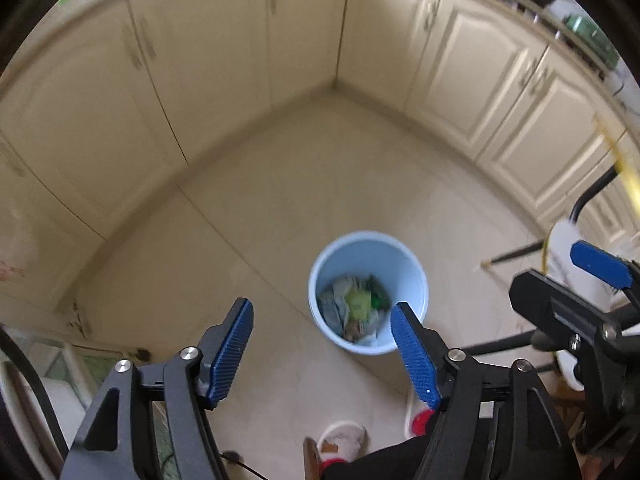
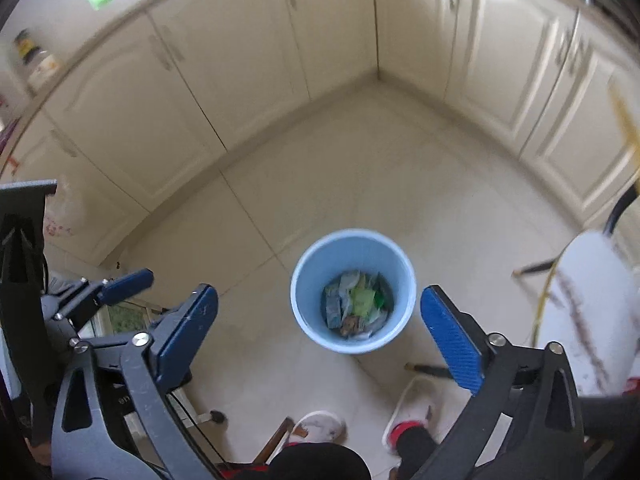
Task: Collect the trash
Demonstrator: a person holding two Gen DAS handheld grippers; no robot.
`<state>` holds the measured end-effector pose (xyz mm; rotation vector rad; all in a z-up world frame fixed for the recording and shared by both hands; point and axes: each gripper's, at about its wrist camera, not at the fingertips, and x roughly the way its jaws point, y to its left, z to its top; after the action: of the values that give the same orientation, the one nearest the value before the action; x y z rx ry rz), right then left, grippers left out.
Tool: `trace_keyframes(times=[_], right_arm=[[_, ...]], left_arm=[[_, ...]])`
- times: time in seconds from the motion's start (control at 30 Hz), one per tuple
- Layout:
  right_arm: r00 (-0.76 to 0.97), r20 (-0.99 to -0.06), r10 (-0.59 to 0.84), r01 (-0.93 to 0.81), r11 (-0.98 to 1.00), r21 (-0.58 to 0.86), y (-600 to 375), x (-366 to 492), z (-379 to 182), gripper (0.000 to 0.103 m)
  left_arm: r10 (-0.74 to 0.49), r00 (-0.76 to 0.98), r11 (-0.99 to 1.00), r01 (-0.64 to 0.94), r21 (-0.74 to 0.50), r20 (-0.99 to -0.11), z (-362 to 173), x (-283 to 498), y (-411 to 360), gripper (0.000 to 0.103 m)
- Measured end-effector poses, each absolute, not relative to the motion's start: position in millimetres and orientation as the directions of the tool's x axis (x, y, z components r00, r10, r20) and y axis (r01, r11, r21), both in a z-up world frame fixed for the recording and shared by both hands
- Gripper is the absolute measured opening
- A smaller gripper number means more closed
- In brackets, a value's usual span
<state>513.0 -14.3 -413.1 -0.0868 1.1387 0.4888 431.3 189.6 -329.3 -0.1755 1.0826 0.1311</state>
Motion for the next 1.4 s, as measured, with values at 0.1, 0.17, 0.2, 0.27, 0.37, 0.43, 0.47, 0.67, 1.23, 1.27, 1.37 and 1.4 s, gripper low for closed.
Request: trace_keyframes(times=[0.1, 0.17, 0.2, 0.27, 0.37, 0.43, 0.47, 0.67, 1.23, 1.27, 1.37, 1.4], right_arm=[[0.415, -0.845, 0.337, -0.436, 0.889, 0.141, -21, 489, -365, 0.103], [0.474, -0.812, 0.340, -0.432, 0.893, 0.122, -29, 475, -336, 0.103], [0.523, -0.784, 0.334, -0.424, 0.900, 0.101, -37, 464, -314, 0.103], [0.575, -0.749, 0.331, -0.412, 0.907, 0.085, -48, 451, -287, 0.103], [0.668, -0.676, 0.310, -0.383, 0.923, 0.044, -70, 425, -241, 0.103], [0.734, -0.619, 0.280, -0.346, 0.938, 0.014, -89, 404, -209, 0.103], [0.751, -0.603, 0.269, -0.332, 0.943, 0.006, -93, 399, -201, 0.103], [0.867, -0.460, 0.193, -0.229, 0.973, -0.023, -133, 340, -130, 0.103], [0.983, -0.171, 0.068, -0.079, 0.995, -0.061, -177, 194, -27, 0.103], [0.984, -0.162, 0.068, -0.079, 0.995, -0.062, -179, 188, -25, 0.103], [0.991, -0.125, 0.056, -0.065, 0.995, -0.073, -180, 169, -15, 0.103], [0.991, -0.121, 0.057, -0.066, 0.995, -0.073, -181, 166, -13, 0.103]], left_arm=[[0.059, 0.569, 0.975, -0.207, -0.074, -0.820, -294, 405, 183, 0.074], [0.078, 0.639, 0.975, -0.211, -0.076, -0.765, -270, 385, 175, 0.081], [0.084, 0.664, 0.975, -0.210, -0.077, -0.743, -261, 377, 170, 0.082], [0.082, 0.720, 0.977, -0.194, -0.086, -0.689, -241, 358, 154, 0.083], [0.074, 0.796, 0.985, -0.153, -0.082, -0.600, -216, 327, 123, 0.092], [0.070, 0.836, 0.987, -0.136, -0.082, -0.545, -209, 307, 108, 0.094], [0.066, 0.861, 0.989, -0.122, -0.080, -0.504, -198, 295, 97, 0.094], [0.040, 0.948, 0.995, -0.067, -0.075, -0.315, -166, 219, 52, 0.102], [0.102, 0.995, 0.993, -0.103, -0.057, -0.014, -211, 4, -23, 0.102], [0.098, 0.995, 0.993, -0.098, -0.061, 0.002, -211, -8, -25, 0.102], [0.093, 0.995, 0.994, -0.090, -0.068, 0.041, -219, -35, -31, 0.102], [0.092, 0.994, 0.994, -0.088, -0.068, 0.051, -226, -45, -29, 0.102]])
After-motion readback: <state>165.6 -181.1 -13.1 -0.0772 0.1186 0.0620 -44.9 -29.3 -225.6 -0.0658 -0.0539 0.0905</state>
